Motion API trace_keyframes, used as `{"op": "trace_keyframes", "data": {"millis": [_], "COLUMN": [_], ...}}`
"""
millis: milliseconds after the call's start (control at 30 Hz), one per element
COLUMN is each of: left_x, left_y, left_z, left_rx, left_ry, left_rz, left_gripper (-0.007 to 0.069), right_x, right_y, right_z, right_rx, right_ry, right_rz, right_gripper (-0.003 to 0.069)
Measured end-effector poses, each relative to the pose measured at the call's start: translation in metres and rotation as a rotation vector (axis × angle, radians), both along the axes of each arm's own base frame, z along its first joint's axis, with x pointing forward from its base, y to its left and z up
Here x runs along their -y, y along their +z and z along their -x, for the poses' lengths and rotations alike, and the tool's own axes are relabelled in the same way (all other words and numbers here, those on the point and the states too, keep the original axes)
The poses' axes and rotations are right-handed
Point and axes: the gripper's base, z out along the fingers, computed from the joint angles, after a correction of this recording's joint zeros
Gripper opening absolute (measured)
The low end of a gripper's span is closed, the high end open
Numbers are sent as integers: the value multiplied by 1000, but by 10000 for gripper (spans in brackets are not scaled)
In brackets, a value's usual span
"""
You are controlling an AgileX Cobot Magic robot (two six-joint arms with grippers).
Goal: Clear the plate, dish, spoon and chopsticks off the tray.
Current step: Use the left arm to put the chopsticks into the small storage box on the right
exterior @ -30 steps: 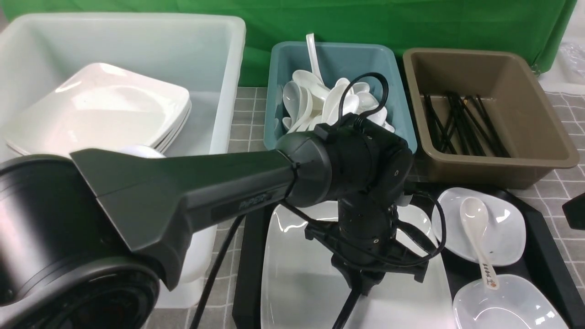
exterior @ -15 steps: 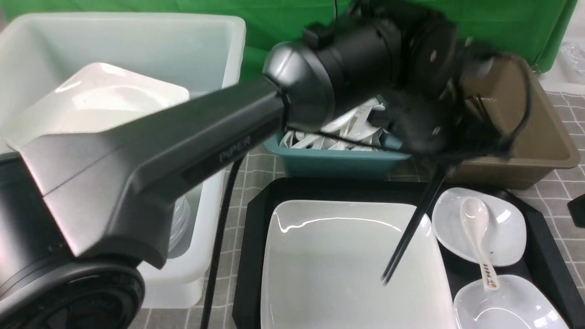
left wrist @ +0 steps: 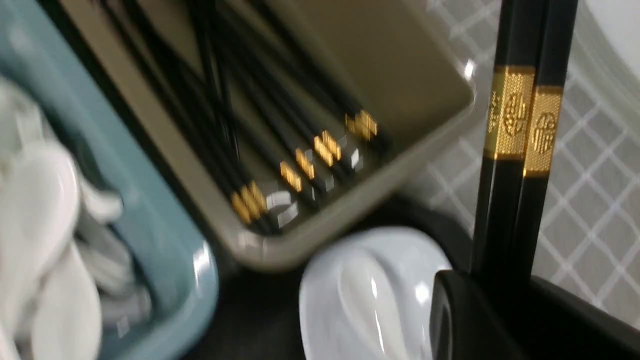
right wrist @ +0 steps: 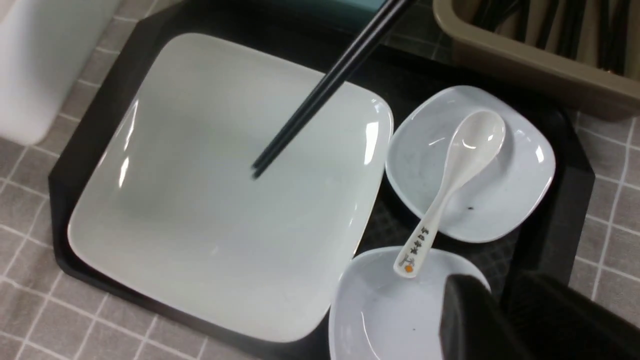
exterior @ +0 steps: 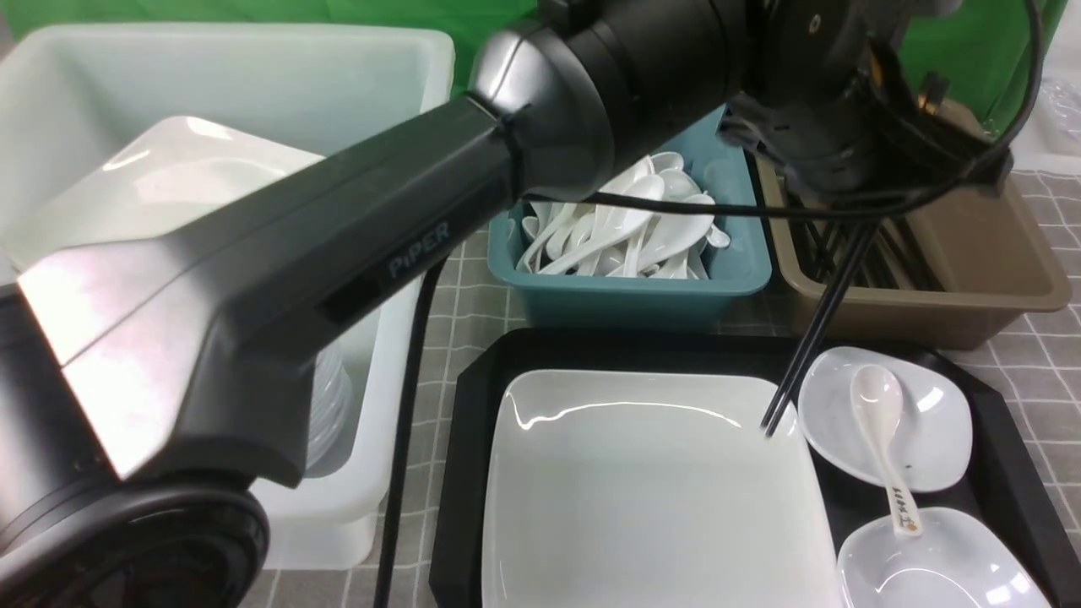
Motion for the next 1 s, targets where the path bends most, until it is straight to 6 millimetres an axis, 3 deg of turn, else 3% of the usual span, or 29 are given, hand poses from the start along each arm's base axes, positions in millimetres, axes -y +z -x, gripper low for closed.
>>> {"op": "trace_keyframes", "data": {"millis": [200, 333, 633, 1000], "left_x": [8, 14, 19, 19], "left_y": [24, 24, -41, -92], "left_z": [-19, -33, -83, -103], "left_rx": [335, 467, 583, 547], "left_ry": [28, 24, 40, 62], "left_rz": [195, 329, 475, 474], "left_gripper": [102, 102, 102, 102], "right_x": [0, 1, 4, 4], "right_y": [0, 2, 5, 3], "right_z": [0, 4, 11, 13], "right_rx": [0, 8, 31, -1], "right_ry": [-4, -4, -4, 14], "right_rz": [-4, -8, -16, 10], "right_gripper": [165, 165, 165, 165]}}
